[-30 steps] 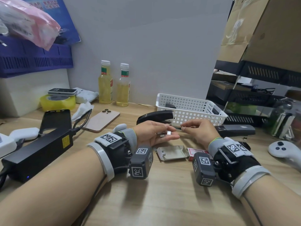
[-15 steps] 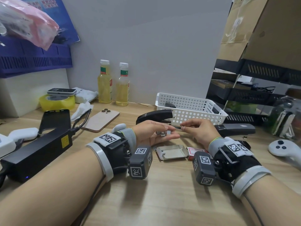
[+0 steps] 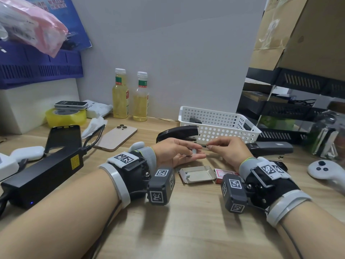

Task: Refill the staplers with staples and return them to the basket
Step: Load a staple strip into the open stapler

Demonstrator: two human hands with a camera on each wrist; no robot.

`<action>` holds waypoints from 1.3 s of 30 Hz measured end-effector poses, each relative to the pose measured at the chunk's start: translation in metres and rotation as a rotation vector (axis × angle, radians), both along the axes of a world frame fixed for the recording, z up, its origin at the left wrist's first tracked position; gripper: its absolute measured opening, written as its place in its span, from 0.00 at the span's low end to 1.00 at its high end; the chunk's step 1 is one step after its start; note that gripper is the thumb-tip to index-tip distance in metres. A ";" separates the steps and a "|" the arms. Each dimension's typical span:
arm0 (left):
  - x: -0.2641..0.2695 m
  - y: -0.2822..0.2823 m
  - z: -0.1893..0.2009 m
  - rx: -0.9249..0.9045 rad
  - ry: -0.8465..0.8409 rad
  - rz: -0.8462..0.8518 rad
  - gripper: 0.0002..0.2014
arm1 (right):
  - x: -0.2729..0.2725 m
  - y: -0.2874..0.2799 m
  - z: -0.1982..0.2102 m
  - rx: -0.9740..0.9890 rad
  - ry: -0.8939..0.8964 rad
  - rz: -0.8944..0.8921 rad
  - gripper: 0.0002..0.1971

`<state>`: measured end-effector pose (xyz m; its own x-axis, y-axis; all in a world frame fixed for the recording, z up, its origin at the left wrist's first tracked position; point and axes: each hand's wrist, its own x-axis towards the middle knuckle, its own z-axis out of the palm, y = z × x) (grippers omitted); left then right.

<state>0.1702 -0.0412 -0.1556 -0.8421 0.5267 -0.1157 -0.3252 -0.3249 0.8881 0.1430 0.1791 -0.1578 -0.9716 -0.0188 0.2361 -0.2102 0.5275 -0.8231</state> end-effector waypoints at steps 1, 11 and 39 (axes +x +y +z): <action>0.000 0.000 -0.001 0.001 0.005 0.000 0.19 | 0.001 0.000 0.000 0.004 -0.007 0.004 0.02; 0.000 0.000 -0.001 -0.011 0.009 -0.004 0.18 | 0.000 0.000 0.002 0.002 0.045 -0.014 0.03; 0.000 0.001 0.000 -0.016 0.015 0.005 0.17 | 0.002 0.000 0.007 -0.023 0.139 -0.007 0.08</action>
<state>0.1706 -0.0400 -0.1557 -0.8465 0.5206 -0.1116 -0.3106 -0.3127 0.8976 0.1447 0.1786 -0.1508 -0.9295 -0.0056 0.3687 -0.3196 0.5110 -0.7980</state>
